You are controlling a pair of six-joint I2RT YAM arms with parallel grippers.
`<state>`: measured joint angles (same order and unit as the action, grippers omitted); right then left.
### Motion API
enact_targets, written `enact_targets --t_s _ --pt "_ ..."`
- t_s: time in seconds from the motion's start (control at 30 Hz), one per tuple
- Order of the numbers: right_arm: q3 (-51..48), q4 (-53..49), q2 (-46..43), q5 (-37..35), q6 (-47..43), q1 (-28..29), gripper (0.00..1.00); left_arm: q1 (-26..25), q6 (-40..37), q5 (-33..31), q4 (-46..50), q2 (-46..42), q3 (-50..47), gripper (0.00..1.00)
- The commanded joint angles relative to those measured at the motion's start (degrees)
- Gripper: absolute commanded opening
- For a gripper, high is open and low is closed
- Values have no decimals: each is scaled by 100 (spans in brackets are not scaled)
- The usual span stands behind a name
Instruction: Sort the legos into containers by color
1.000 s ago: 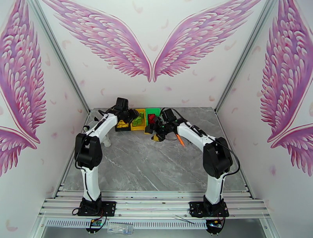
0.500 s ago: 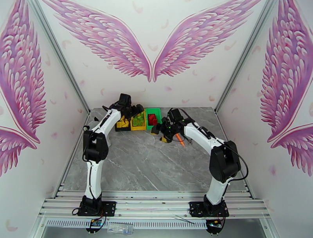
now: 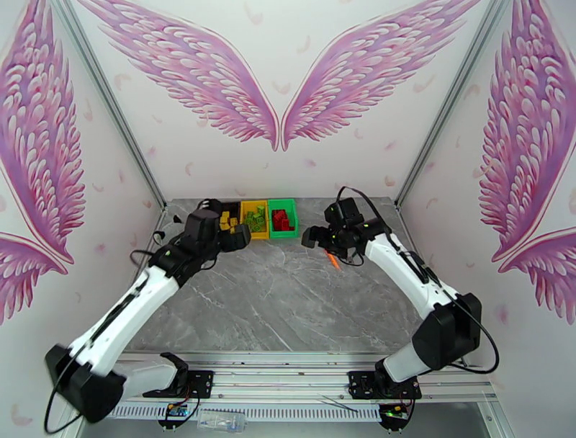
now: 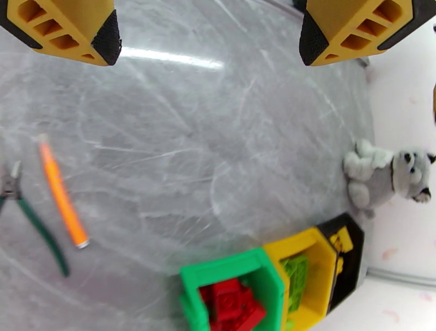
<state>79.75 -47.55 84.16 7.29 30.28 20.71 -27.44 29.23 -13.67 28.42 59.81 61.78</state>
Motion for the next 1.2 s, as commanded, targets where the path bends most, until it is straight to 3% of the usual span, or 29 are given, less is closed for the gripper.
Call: enact_targets --t_s 0.0,0.13,0.17,0.23,0.33,0.47,0.67,0.93,1.03,1.17 --pt "-531 816 -785 -1346 -344 -20 99 -1 -644 -1425 -1154 -994 -1039 99" --pt "-1531 2085 -1651 -2938 -162 -18 99 22 -1011 -2577 -2467 -2187 -2428 99" --pt "-1928 2571 -1855 -3176 -228 -57 99 73 -1151 -2602 -2571 -2439 -2631 99" --pt "-2459 3441 -2254 -2937 -854 -139 99 256 -1775 -2271 -3108 -2607 -3035 99" --pt "-3179 4832 -2455 -2672 -1702 -147 99 444 -2195 -2556 -3014 -2135 -3086 99" --pt "-3093 4706 -1768 -3231 -2198 -160 99 973 -2324 -2830 -3519 -1290 -3418 99" --pt "-3426 5645 -676 -3409 -2774 -340 99 1832 -2273 -2378 -4649 192 -3817 99" --pt "-3729 7156 312 -2917 -2936 -734 99 2516 -2354 -1434 -6809 1839 -3922 99" --pt "-3792 7921 620 -2443 -3271 -870 99 2665 -2388 -1147 -7395 2355 -3904 99" --pt "-3803 7837 571 -2461 -3026 -998 99 2577 -2721 -394 -7534 2599 -3928 99"
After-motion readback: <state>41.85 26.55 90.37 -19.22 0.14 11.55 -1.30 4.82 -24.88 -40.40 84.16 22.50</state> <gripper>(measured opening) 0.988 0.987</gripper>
